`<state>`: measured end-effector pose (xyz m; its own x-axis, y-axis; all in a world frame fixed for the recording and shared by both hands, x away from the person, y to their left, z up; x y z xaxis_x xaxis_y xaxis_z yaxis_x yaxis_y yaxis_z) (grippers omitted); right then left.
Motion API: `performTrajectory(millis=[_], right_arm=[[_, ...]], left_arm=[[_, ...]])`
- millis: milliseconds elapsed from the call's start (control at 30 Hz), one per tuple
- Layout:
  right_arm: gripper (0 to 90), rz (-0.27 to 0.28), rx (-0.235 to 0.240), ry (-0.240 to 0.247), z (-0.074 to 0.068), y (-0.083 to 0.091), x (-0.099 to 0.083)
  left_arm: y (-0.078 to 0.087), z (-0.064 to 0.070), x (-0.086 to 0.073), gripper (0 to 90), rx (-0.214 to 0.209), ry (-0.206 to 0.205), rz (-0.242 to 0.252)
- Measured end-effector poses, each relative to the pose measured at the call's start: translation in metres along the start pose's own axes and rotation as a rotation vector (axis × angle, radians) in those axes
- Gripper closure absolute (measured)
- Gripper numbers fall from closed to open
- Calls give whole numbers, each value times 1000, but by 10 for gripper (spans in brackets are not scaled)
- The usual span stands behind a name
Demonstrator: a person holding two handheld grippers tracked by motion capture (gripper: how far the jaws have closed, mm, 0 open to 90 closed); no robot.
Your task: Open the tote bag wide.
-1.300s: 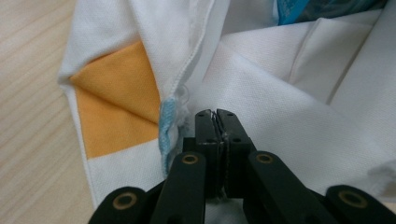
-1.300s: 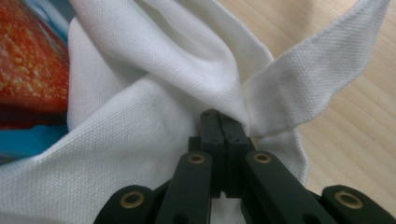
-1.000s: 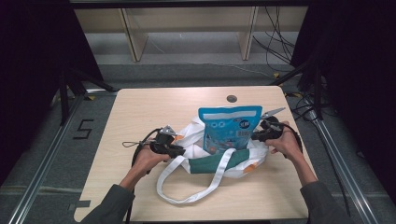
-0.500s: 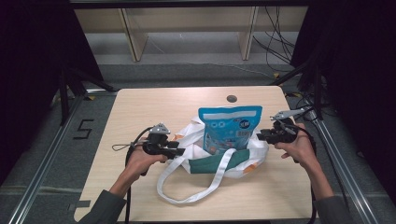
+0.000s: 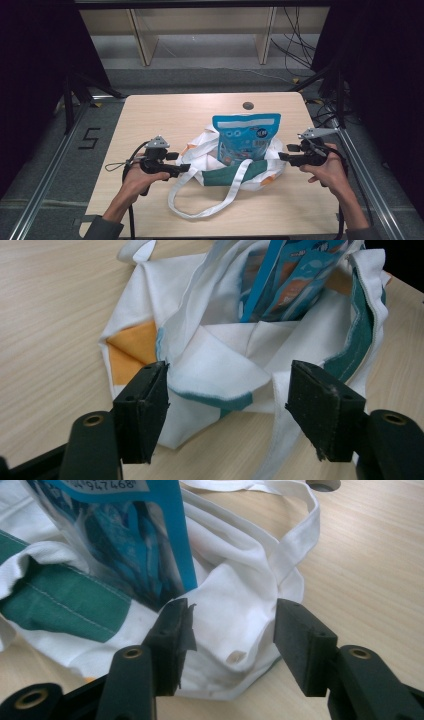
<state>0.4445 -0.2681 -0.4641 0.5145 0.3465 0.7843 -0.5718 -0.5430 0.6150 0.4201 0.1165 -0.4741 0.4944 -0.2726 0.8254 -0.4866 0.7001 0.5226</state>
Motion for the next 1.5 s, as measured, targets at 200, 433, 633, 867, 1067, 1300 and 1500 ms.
performTrajectory(millis=[200,433,633,867,1067,1300,1500], right_arm=[[445,24,-14,-38,-6,13,-10],[424,37,-28,-60,-10,24,-27],[418,25,-11,-77,-15,27,-41],[399,34,-16,-65,-23,32,-49],[354,35,-33,-39,-33,32,-57],[333,15,-23,-20,-44,31,-68],[325,13,-9,0,-49,29,-78]], left_arm=[[13,8,-11,270,13,4,9],[26,20,-19,246,16,14,39],[29,26,-34,197,28,4,27],[31,27,-50,177,39,23,44],[31,31,-61,166,39,38,41],[32,37,-70,160,38,34,50],[33,40,-76,158,47,33,51]])
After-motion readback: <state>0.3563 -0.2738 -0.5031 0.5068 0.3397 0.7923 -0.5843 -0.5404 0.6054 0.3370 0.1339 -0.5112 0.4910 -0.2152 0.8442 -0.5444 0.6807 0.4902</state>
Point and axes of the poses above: each handheld gripper's, and its own axes: y roughly backward along the jaws, x roughly out of its top, z roughly to its right, the point moved 7 cm from there along -y, roughly forward along the jaws, and after that the axes turned 5 degrees about z, right-handed, at the moved point
